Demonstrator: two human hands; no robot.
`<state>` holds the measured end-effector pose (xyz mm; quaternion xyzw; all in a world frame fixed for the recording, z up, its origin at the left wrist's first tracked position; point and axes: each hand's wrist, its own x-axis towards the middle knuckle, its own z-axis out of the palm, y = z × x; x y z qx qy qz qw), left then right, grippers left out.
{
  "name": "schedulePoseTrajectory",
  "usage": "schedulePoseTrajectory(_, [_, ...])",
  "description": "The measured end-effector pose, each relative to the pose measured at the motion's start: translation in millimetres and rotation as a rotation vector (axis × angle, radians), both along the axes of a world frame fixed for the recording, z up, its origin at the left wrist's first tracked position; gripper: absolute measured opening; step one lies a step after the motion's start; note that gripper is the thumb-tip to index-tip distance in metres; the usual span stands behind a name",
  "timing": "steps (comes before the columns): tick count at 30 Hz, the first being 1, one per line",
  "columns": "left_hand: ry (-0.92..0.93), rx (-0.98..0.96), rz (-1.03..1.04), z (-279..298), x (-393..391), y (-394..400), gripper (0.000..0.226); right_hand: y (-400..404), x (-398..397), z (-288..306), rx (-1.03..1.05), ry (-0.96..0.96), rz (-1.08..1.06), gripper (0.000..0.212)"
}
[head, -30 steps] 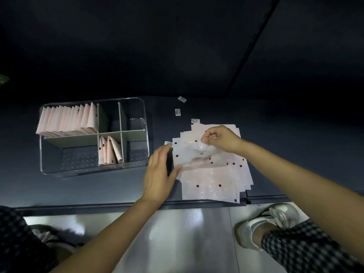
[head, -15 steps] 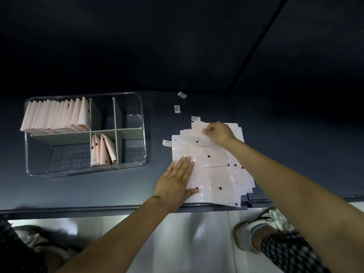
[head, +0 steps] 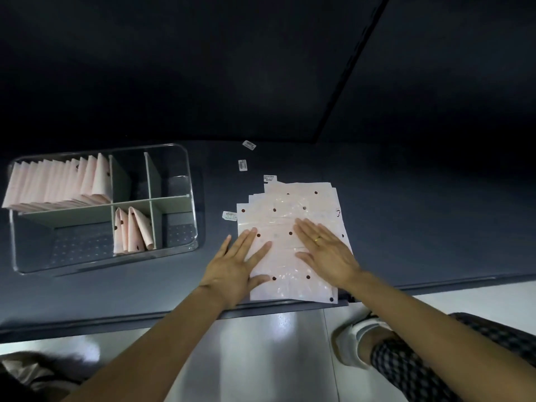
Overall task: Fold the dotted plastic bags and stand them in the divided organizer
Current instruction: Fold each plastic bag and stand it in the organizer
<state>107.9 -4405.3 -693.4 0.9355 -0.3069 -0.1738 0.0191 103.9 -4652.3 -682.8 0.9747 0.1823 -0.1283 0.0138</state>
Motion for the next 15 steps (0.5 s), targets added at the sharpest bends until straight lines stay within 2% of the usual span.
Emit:
schedulePoseTrajectory(2, [0.006,-0.036,0.013,3,4,2,0.064,-11,-1,7,-0.019,-0.039,0.003,0.063])
schedulePoseTrajectory(6, [-0.059,-0.227,0.134,10,15,-2,0.058,-6,9,21,0.016,-0.218,0.034,0.052])
schedulePoseTrajectory(12, [-0.055,-0.333,0.255,9,35,-11,0.049,-3,30,15,0.235,-0.067,-0.163,0.042])
schedulePoseTrajectory(15, [-0.004,-0.514,0.472,7,43,-11,0.035,-3,43,15,0.446,-0.025,-0.371,0.026])
